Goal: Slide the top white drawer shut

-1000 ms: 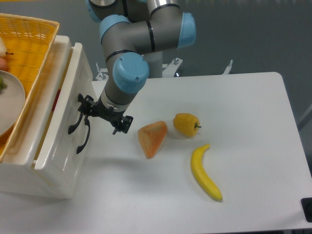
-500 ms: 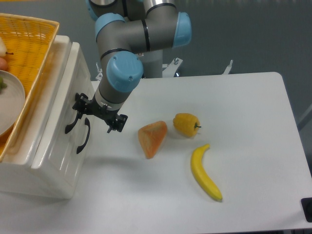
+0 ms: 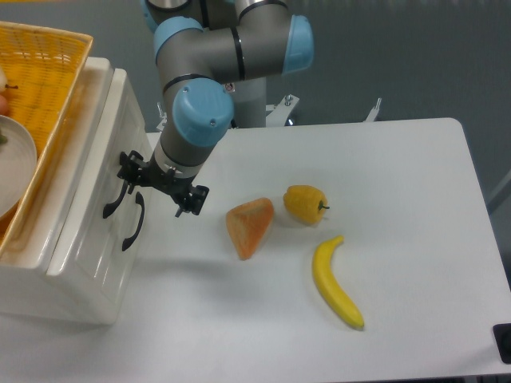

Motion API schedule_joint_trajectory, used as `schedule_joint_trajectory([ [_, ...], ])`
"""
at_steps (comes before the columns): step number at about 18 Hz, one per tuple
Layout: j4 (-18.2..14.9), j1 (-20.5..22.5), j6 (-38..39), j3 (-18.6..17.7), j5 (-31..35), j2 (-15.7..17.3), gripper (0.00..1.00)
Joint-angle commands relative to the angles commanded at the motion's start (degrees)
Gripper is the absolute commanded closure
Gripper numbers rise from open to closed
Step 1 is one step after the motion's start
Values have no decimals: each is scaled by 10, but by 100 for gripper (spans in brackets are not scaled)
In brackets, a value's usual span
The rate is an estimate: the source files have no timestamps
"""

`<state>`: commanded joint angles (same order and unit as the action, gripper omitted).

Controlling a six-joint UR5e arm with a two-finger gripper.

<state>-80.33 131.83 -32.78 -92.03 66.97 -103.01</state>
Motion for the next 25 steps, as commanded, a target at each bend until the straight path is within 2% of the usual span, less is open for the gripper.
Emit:
schedule_joint_trajectory([
  [3,-9,21,-13,5,1,0,0],
  [8,-29,52,-95,17,9,2,0],
  [10,-47,59,-131,27,31,2,0],
  [14,-52,87,-227,27,48,2,0],
  [17,-51,118,-271,28,57,2,0],
  [22,-54,152,-394,27,132,4,0],
  [25,-69,160,-452,24,180,6,0],
])
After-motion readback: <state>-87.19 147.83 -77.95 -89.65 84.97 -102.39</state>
